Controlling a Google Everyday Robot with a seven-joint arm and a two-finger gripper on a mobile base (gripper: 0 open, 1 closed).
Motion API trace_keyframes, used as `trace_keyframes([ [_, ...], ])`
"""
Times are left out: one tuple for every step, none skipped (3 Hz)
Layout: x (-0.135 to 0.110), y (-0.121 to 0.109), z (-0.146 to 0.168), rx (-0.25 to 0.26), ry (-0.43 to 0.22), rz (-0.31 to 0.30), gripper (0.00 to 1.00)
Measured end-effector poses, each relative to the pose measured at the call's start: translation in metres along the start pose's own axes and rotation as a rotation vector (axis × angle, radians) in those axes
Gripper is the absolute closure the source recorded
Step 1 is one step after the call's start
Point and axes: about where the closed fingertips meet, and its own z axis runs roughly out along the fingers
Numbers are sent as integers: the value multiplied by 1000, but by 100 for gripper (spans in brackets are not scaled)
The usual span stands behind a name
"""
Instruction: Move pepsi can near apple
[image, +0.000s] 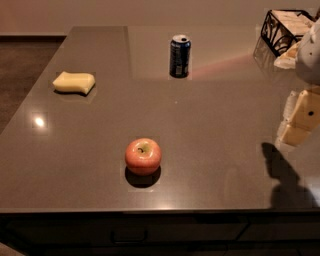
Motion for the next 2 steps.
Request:
trace_keyframes([
  [-1, -1, 0, 3, -2, 2, 0],
  [-9, -22, 11, 19, -36, 81, 0],
])
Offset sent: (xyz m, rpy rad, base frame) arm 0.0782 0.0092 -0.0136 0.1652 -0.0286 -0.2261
